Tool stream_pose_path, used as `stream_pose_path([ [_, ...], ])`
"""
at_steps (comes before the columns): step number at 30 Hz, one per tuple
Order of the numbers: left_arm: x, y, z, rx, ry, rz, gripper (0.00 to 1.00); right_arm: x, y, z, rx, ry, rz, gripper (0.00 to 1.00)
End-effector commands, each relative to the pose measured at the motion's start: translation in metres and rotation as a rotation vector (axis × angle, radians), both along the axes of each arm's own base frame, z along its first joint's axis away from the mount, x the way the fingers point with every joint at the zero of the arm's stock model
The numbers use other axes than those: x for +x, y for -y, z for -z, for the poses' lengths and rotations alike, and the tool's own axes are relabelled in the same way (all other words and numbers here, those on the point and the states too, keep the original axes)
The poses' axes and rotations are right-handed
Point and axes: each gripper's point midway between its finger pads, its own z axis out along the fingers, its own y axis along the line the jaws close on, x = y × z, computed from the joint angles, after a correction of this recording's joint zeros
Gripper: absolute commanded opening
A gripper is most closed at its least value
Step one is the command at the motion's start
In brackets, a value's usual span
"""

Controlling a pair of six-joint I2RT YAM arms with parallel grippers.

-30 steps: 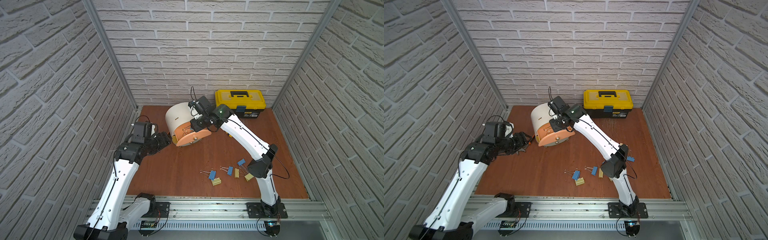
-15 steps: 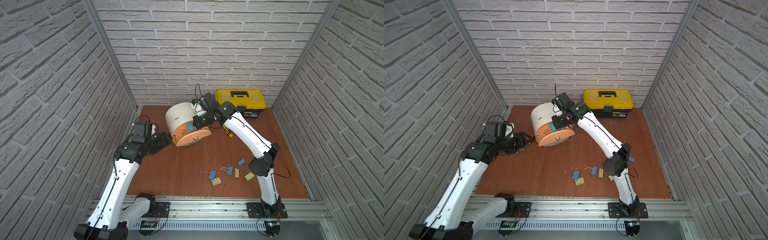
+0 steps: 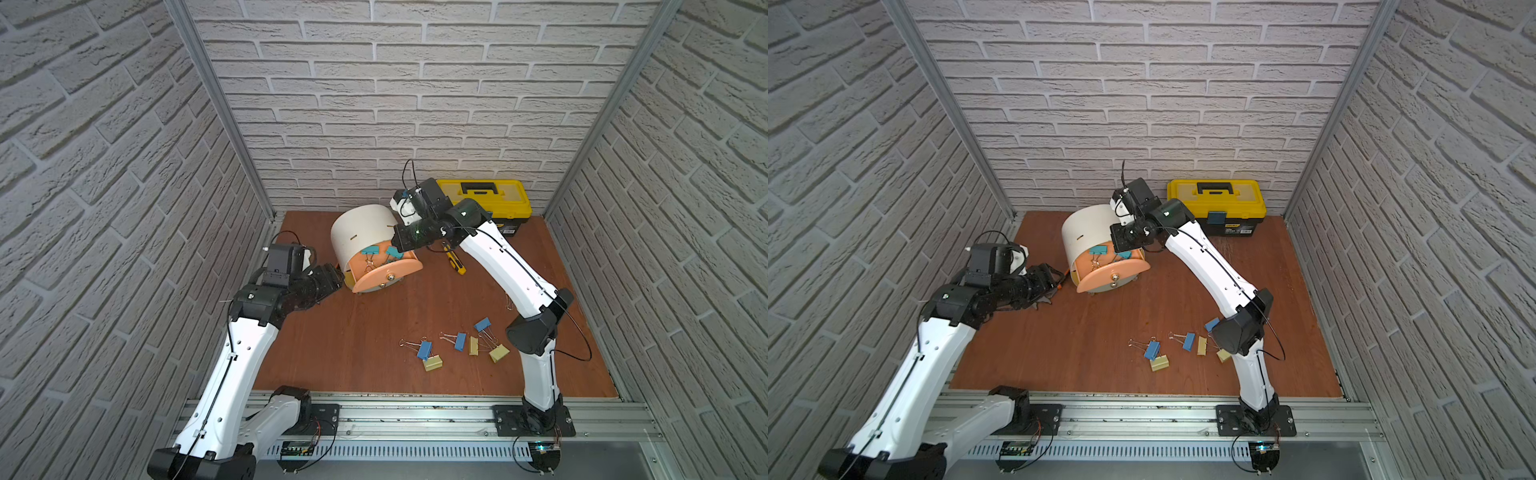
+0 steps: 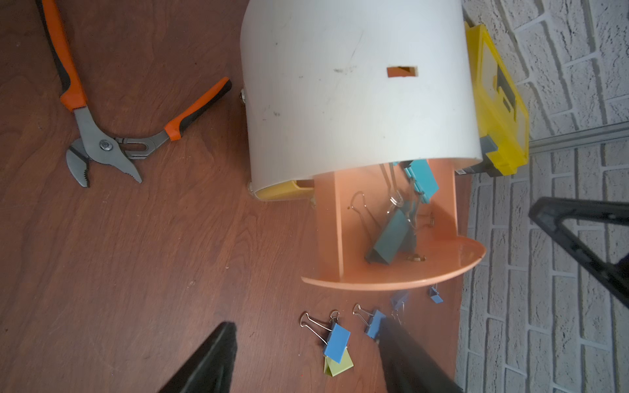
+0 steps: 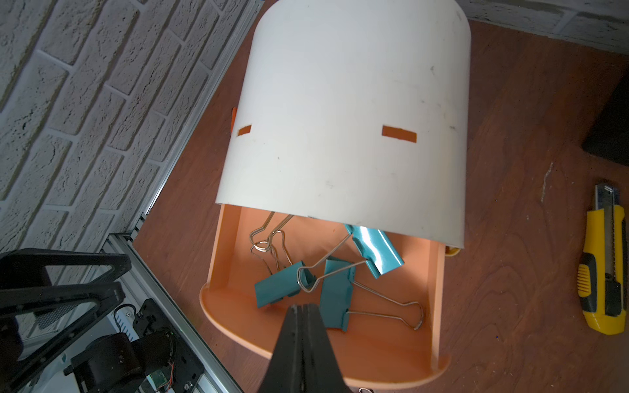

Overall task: Put the binder clips in the drawer according to color
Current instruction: Place the binder clip in the drawer, then close the drawer in the storage box.

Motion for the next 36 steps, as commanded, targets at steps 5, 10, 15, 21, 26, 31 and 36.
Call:
stream_pose_path([
  [5, 0.0, 0.008, -0.006, 0.001, 0.024, 0.039, 0.7, -0.022, 0.009, -0.03, 0.085, 0.067, -0.007, 0.02],
  [10, -0.006, 0.018, -0.003, 0.022, 0.016, 0.068, 0.69, -0.033, 0.014, -0.02, 0.118, 0.058, -0.001, 0.02],
  [15, -0.019, 0.03, 0.011, 0.031, -0.01, 0.092, 0.63, -0.044, 0.017, -0.003, 0.144, 0.03, 0.009, 0.02],
  [21, -0.029, 0.035, 0.028, -0.001, -0.043, 0.087, 0.47, -0.056, 0.022, 0.02, 0.142, -0.01, 0.026, 0.02],
  [26, -0.025, 0.044, 0.036, -0.032, -0.065, 0.1, 0.3, -0.057, 0.026, 0.032, 0.151, -0.011, 0.058, 0.02],
  [31, -0.016, 0.054, 0.042, -0.073, -0.074, 0.108, 0.13, -0.055, 0.028, 0.038, 0.147, -0.008, 0.08, 0.02],
  [36, -0.006, 0.061, 0.045, -0.092, -0.075, 0.113, 0.03, -0.051, 0.029, 0.043, 0.135, -0.006, 0.096, 0.02],
])
